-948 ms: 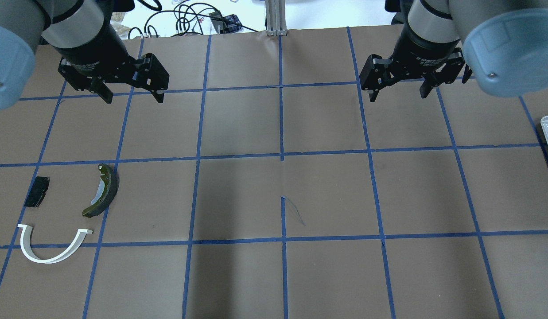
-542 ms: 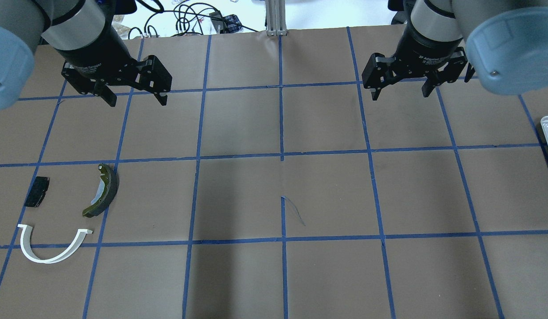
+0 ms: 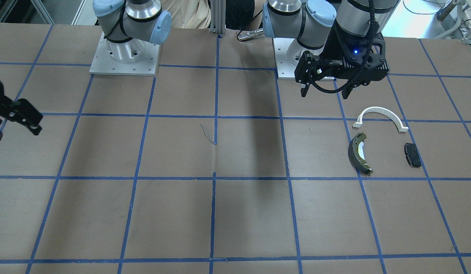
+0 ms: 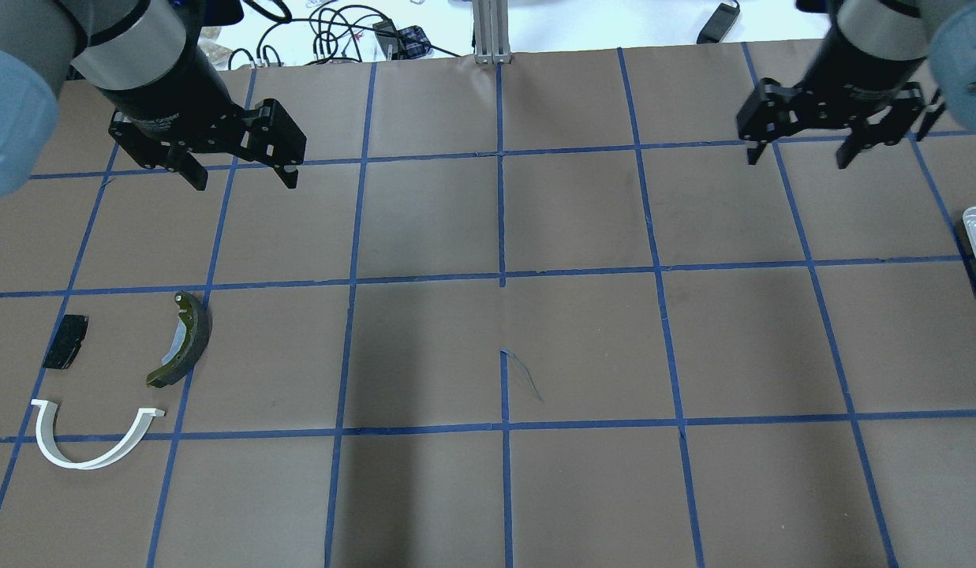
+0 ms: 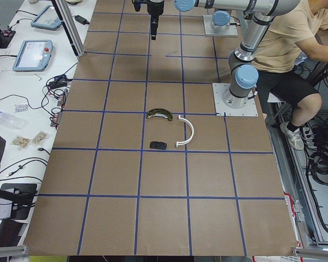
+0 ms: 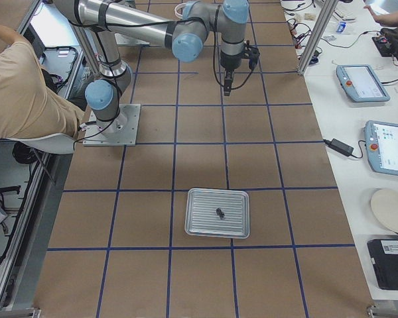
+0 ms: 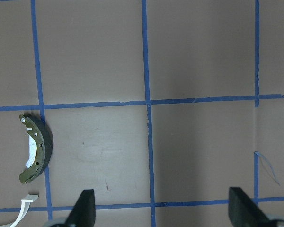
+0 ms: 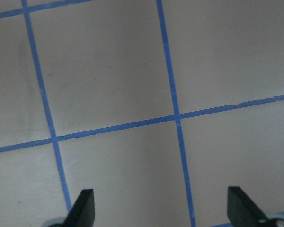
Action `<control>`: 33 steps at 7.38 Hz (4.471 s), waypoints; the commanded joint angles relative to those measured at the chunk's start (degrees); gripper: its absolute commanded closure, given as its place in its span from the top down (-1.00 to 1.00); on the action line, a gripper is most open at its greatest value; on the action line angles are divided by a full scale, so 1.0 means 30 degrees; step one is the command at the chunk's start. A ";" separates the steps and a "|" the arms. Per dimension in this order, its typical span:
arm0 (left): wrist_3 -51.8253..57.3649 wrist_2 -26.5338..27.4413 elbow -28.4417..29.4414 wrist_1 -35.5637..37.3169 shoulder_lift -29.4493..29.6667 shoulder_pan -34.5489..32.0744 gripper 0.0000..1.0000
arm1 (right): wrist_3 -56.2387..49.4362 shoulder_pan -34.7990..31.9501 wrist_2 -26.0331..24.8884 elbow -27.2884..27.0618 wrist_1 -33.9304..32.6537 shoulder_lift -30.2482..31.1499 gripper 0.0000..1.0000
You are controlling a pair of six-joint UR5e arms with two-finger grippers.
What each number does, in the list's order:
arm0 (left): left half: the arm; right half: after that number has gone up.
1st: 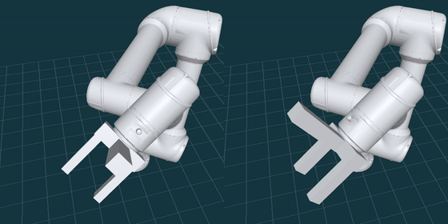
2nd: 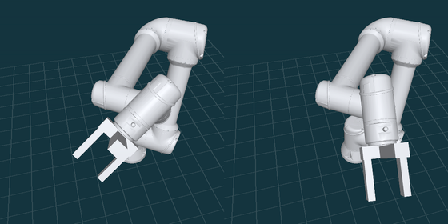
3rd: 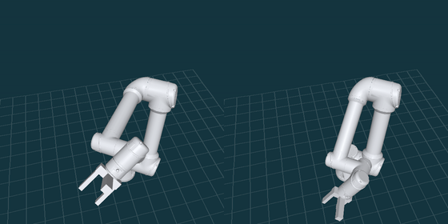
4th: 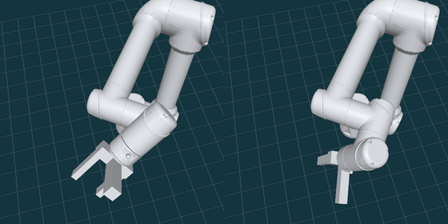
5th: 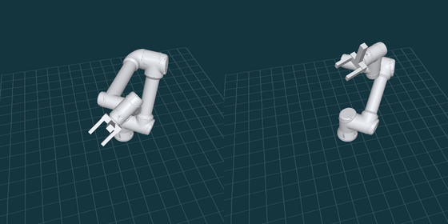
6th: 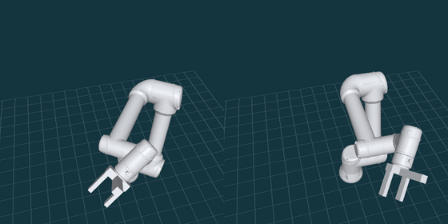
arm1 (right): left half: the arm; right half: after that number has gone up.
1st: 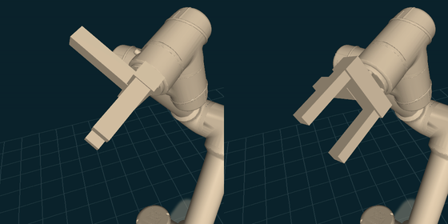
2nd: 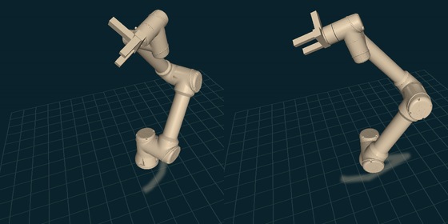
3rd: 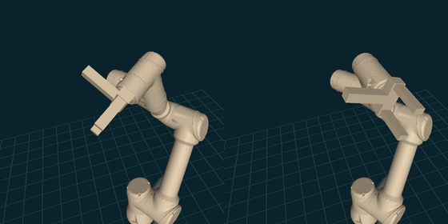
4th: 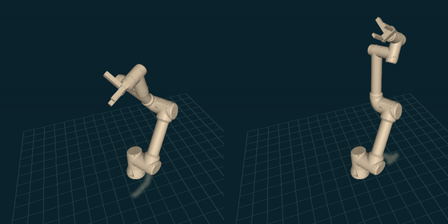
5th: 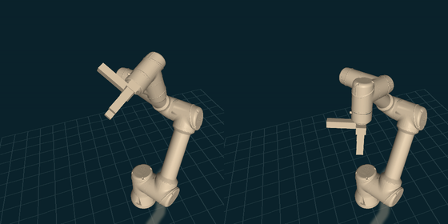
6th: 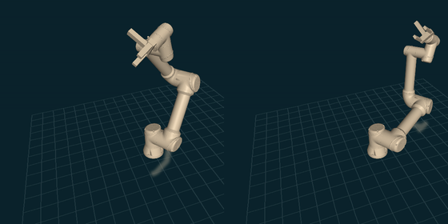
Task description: Place bearing gear from tray to pile
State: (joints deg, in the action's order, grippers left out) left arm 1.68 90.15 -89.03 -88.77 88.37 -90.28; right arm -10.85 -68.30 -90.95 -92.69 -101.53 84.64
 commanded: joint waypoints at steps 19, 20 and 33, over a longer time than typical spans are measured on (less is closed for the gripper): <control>0.0115 0.0185 0.0000 0.0088 -0.0041 0.0123 1.00 | -0.2212 1.0171 -0.0180 -0.0041 -0.9721 -0.9786 0.14; 0.0115 0.0214 0.0000 0.0088 -0.0041 0.0123 1.00 | -0.2212 1.0170 -0.0180 -0.0041 -0.9721 -0.9757 0.09; 0.0115 0.0214 0.0000 0.0088 -0.0042 0.0123 1.00 | -0.0495 0.3626 0.0084 -0.0041 -0.3139 -0.4168 -0.68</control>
State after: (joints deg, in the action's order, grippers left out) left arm 2.02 90.79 -89.03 -88.51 88.17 -89.91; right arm -15.52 -50.79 -90.67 -92.79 -114.97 69.43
